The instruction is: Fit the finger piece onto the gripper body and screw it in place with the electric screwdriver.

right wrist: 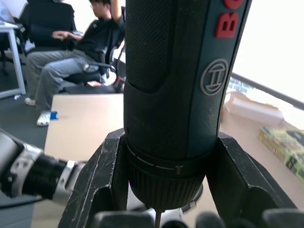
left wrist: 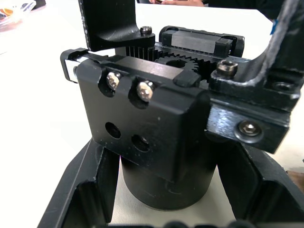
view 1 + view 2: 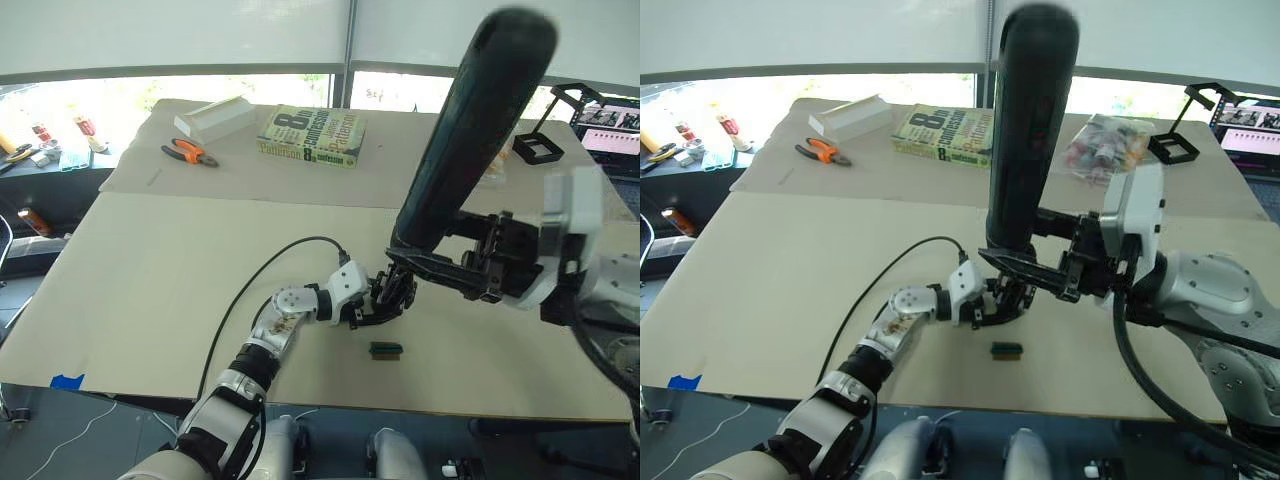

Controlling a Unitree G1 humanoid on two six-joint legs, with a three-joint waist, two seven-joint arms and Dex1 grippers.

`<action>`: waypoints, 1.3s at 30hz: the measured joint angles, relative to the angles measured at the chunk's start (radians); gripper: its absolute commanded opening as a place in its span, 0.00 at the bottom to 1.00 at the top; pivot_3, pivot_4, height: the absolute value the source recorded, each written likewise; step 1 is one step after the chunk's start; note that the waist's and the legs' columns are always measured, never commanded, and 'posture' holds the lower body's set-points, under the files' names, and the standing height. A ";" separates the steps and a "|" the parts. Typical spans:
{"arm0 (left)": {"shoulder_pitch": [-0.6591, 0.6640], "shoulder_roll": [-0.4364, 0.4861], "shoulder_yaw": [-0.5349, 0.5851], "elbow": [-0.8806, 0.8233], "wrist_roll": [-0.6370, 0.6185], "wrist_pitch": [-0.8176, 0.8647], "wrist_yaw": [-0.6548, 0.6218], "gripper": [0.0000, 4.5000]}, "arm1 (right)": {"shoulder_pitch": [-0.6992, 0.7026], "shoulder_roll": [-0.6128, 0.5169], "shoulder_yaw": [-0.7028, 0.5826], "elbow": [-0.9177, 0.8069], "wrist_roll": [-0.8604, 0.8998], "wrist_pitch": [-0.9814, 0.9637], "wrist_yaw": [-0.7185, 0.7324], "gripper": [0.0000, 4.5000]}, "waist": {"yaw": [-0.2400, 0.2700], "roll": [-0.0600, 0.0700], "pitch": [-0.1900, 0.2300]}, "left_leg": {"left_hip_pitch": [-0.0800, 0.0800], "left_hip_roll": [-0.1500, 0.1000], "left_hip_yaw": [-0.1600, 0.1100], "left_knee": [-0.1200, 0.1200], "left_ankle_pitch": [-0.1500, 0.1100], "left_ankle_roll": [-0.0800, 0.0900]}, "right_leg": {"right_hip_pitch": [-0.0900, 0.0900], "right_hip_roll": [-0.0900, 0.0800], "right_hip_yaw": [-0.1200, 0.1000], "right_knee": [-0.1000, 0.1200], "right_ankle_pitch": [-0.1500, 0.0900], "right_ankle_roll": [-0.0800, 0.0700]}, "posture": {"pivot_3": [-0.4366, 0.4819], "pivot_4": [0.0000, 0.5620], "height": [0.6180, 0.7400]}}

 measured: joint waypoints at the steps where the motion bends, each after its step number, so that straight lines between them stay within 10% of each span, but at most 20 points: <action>1: 0.000 0.001 0.000 0.000 0.000 0.000 0.000 0.54 | 0.006 0.009 0.004 0.003 -0.021 -0.006 0.010 0.43 | -0.001 0.000 0.000 | 0.000 0.000 0.000 0.000 0.000 0.000 | 0.000 0.000 0.000 0.000 0.000 0.000 | 0.48 0.27 1.00; 39: 0.018 0.005 -0.003 -0.032 0.001 0.014 0.006 0.54 | 0.075 0.142 0.049 0.046 -0.246 -0.069 0.112 0.43 | -0.003 0.000 0.000 | 0.000 0.000 0.000 0.000 0.000 0.000 | -0.001 0.001 0.000 0.000 0.000 0.000 | 0.48 0.27 1.00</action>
